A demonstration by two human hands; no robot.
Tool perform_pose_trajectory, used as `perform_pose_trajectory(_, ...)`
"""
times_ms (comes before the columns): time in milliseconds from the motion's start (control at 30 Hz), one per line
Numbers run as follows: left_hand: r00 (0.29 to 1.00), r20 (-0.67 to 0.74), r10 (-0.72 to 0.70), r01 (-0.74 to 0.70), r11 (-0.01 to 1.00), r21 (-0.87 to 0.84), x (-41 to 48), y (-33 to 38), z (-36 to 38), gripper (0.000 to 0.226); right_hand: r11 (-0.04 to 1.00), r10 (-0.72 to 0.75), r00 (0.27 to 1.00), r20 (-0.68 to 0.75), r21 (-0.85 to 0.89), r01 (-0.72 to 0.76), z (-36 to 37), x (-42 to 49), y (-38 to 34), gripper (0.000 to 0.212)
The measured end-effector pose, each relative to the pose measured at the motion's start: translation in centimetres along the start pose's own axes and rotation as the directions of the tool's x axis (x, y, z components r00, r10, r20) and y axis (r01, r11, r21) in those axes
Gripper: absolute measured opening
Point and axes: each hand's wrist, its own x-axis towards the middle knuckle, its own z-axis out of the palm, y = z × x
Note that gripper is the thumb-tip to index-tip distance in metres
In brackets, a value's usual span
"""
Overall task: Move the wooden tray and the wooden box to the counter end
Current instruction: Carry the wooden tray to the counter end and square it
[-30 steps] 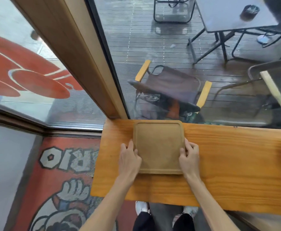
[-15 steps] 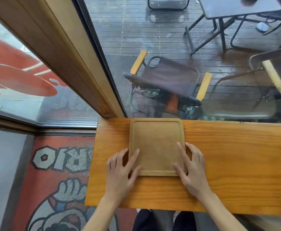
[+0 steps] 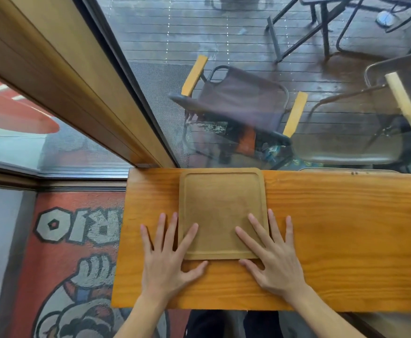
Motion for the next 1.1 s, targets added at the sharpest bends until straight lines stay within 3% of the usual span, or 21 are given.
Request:
perform_pose_trajectory(300, 1.0, 0.0, 0.02, -0.02, 0.998, 0.054, 0.1, 0.5, -0.3, 0.083, 0.995, -0.001, 0.999, 0.033, -0.1, 0.004, 0.1, 0.1, 0.1, 0.066)
perform_pose_trajectory(700, 0.998, 0.047, 0.048, -0.051, 0.997, 0.052, -0.1, 0.5, -0.9, 0.075, 0.994, 0.017, 0.997, 0.071, -0.105, -0.01, -0.3, 0.2, -0.3, 0.071)
perform_pose_trajectory(1100, 0.994, 0.1, 0.034, -0.039, 0.998, 0.043, 0.1, 0.6, -1.2, 0.083, 0.994, 0.015, 0.995, 0.097, -0.11, -0.004, -0.4, 0.3, -0.3, 0.068)
